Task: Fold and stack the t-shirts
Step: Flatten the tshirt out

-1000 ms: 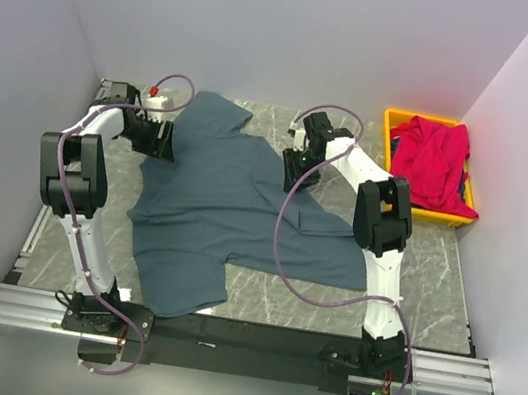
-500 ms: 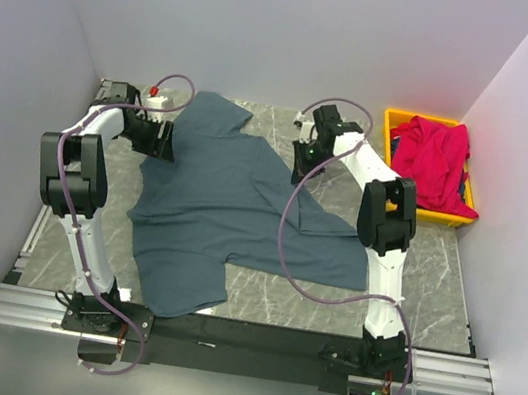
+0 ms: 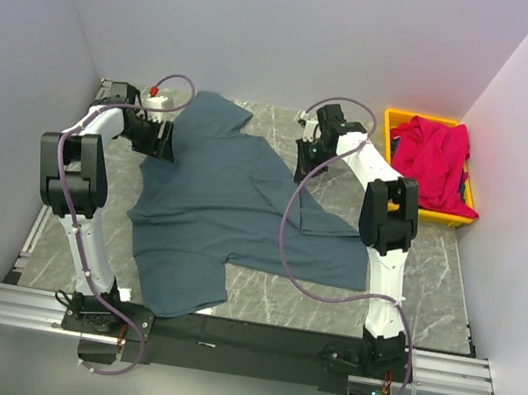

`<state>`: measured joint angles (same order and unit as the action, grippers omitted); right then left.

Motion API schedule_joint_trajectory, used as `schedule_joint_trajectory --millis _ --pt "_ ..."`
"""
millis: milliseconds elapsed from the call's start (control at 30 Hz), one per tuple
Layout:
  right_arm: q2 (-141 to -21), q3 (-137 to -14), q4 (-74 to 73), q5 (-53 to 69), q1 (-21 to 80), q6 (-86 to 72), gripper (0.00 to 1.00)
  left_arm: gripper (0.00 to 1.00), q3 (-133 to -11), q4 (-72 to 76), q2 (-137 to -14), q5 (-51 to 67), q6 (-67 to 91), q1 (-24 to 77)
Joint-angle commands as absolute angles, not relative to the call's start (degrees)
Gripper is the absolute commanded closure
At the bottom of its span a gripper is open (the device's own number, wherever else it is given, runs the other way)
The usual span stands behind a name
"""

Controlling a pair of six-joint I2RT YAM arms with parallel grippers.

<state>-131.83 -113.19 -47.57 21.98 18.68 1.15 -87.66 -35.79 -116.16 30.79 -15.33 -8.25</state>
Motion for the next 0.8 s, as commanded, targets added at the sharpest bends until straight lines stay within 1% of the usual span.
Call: schedule_joint_trajectory --millis 0,167,267,300,367,467,567,633,667,700,733,767 --pt "-128.3 -113.9 -45.0 19.6 17.1 1.2 1.00 0.32 -88.9 -35.4 -115.2 32.0 -15.6 -8.1" --pt "-125.1 -115.7 -41.8 12.7 12.6 4.4 1.00 0.32 -90.3 -36.0 -115.3 31.8 -15.5 -8.1" --pt "-125.0 -117.0 -38.1 6.3 10.5 7.3 1.00 0.32 -91.5 -36.4 -115.4 31.6 -15.3 -8.1" --pt "-125.2 -117.4 -35.8 2.2 10.1 8.3 1.00 0.32 -91.8 -36.4 -115.4 31.5 -15.2 -8.1" --pt "-125.8 -117.0 -32.7 -1.8 9.4 10.8 1.00 0.32 -92.5 -36.6 -115.7 31.1 -15.0 -8.1" --pt "-126.3 -114.4 -24.2 -8.9 8.3 14.3 1.00 0.32 -92.6 -35.7 -115.8 30.6 -14.5 -8.1" --pt "-128.5 -114.5 -19.3 -11.3 7.8 16.9 1.00 0.31 -92.9 -35.2 -116.4 30.5 -13.8 -8.2" --pt "-131.5 -119.8 -23.2 -10.4 7.6 16.3 1.00 0.32 -93.4 -35.2 -116.7 30.8 -13.6 -8.1" --pt "-132.6 -123.0 -26.9 -4.0 7.6 15.6 0.95 0.32 -93.6 -35.4 -117.0 30.8 -13.6 -8.1" --pt "-133.6 -128.6 -30.9 -0.6 7.4 14.5 0.84 0.32 -93.7 -35.4 -117.2 31.0 -13.5 -8.1" --pt "-134.1 -130.0 -36.7 3.1 7.4 12.2 0.62 0.32 -93.7 -35.3 -117.2 31.1 -13.5 -8.1" --pt "-133.8 -130.1 -38.8 7.5 7.4 11.4 0.54 0.32 -93.8 -35.2 -117.3 31.1 -13.4 -8.2"
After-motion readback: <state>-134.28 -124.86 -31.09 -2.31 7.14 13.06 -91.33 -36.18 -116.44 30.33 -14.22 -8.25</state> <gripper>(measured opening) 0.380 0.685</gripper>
